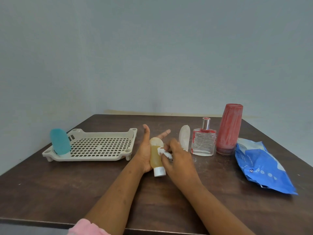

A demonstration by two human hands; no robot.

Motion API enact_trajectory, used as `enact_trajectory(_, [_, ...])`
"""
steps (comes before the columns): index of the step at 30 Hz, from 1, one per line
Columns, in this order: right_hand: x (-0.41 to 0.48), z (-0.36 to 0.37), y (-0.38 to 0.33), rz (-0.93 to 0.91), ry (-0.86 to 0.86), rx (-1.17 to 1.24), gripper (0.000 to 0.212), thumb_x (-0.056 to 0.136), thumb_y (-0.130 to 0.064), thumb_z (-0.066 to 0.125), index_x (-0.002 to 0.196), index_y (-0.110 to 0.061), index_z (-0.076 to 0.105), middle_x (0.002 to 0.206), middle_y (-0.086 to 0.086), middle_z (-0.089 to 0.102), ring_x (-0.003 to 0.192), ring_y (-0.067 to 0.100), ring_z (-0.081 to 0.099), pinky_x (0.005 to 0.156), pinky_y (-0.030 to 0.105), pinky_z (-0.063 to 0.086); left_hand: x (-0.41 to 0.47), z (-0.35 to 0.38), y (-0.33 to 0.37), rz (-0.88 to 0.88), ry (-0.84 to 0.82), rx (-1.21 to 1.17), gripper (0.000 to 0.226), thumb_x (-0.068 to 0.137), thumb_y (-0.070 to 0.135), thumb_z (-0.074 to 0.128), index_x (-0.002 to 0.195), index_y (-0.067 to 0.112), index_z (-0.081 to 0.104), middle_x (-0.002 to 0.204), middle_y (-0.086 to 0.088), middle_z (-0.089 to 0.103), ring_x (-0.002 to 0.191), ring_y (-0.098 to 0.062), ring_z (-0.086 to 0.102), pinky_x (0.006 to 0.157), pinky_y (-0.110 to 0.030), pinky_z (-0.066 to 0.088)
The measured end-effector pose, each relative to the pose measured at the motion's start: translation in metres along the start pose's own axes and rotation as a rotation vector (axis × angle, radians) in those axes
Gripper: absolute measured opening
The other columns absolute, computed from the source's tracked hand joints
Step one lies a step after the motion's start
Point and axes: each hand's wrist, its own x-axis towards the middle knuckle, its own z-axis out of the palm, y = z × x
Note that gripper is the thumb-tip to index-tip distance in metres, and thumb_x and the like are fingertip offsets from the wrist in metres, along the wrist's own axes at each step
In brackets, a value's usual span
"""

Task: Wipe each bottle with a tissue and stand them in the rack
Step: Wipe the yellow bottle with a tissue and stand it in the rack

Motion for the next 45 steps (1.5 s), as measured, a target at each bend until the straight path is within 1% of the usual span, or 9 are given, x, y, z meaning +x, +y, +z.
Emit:
enact_trajectory(5, [0.002,-0.003,0.007,0.098,0.03,0.029,0.021,0.088,-0.012,0.057,0.092,-0.027,0.043,0.08,-0.007,0.059,0.069,0.006,0.058,0.059,0.023,0.05,-0.006,0.005,0.002,-0.007,-0.031,-0.026,0.104,0.066,0.089,0.025,0.135,0.016,0.054,0.13,-0.018,0.061,0.12,-0.033,0.059,0.106,-0.05,0.041])
enact_trajectory(10, [0.004,-0.004,0.006,0.079,0.075,0.051,0.029,0.087,-0.011,0.058,0.092,-0.033,0.039,0.075,-0.013,0.058,0.07,0.001,0.058,0.055,0.014,0.046,-0.007,0.006,0.002,-0.032,-0.051,-0.045,0.109,0.066,0.09,0.025,0.138,0.013,0.051,0.137,-0.013,0.057,0.127,-0.031,0.054,0.108,-0.049,0.038])
enact_trajectory(19, [0.002,-0.005,0.007,0.009,0.095,0.078,0.038,0.085,-0.007,0.058,0.08,-0.037,0.036,0.077,-0.017,0.056,0.069,0.001,0.055,0.053,0.007,0.038,-0.019,0.018,0.004,-0.067,-0.075,-0.026,0.111,0.071,0.092,0.008,0.104,0.011,0.077,0.116,-0.014,0.069,0.105,-0.026,0.068,0.096,-0.041,0.05])
enact_trajectory(24, [0.005,-0.004,0.013,0.06,0.131,0.06,0.029,0.086,-0.007,0.058,0.09,-0.03,0.04,0.071,-0.019,0.052,0.064,-0.003,0.055,0.052,0.007,0.037,-0.016,0.013,0.002,-0.112,-0.058,0.021,0.117,0.062,0.098,0.009,0.109,0.013,0.075,0.12,-0.015,0.067,0.122,-0.03,0.052,0.116,-0.046,0.021])
enact_trajectory(29, [0.0,-0.001,0.012,-0.044,0.07,0.06,0.024,0.087,-0.01,0.06,0.09,-0.028,0.043,0.088,-0.011,0.06,0.076,0.005,0.059,0.059,0.014,0.046,-0.016,0.014,0.003,-0.114,0.012,0.031,0.116,0.061,0.098,0.013,0.096,0.009,0.078,0.106,-0.016,0.072,0.096,-0.028,0.07,0.094,-0.042,0.049])
enact_trajectory(34, [0.004,-0.003,0.015,0.031,0.116,0.027,0.029,0.087,-0.015,0.06,0.086,-0.032,0.037,0.075,-0.019,0.054,0.067,0.002,0.056,0.052,0.01,0.038,-0.01,0.007,0.001,-0.164,-0.018,0.031,0.128,0.052,0.104,0.018,0.123,0.01,0.067,0.134,-0.019,0.057,0.134,-0.034,0.044,0.119,-0.046,0.021])
enact_trajectory(38, [0.002,-0.002,0.012,-0.011,0.068,0.047,0.028,0.088,-0.011,0.056,0.093,-0.032,0.039,0.088,-0.018,0.058,0.074,-0.002,0.057,0.058,0.005,0.039,-0.008,0.005,0.0,-0.16,0.025,0.041,0.122,0.056,0.101,0.015,0.109,0.008,0.074,0.113,-0.017,0.068,0.109,-0.03,0.062,0.11,-0.042,0.033])
enact_trajectory(43, [0.001,-0.004,0.013,-0.026,0.064,0.029,0.029,0.086,-0.013,0.06,0.09,-0.031,0.038,0.086,-0.009,0.059,0.072,0.008,0.059,0.057,0.024,0.048,-0.012,0.01,0.001,-0.156,0.015,0.061,0.12,0.059,0.1,0.014,0.105,0.008,0.075,0.112,-0.016,0.07,0.101,-0.028,0.068,0.096,-0.04,0.048])
enact_trajectory(45, [0.003,-0.004,0.014,0.0,0.09,0.027,0.028,0.087,-0.015,0.059,0.092,-0.032,0.037,0.083,-0.01,0.058,0.07,0.007,0.059,0.057,0.028,0.05,-0.014,0.012,0.001,-0.157,0.016,0.068,0.118,0.059,0.099,0.011,0.101,0.011,0.078,0.109,-0.015,0.071,0.1,-0.027,0.066,0.101,-0.039,0.043])
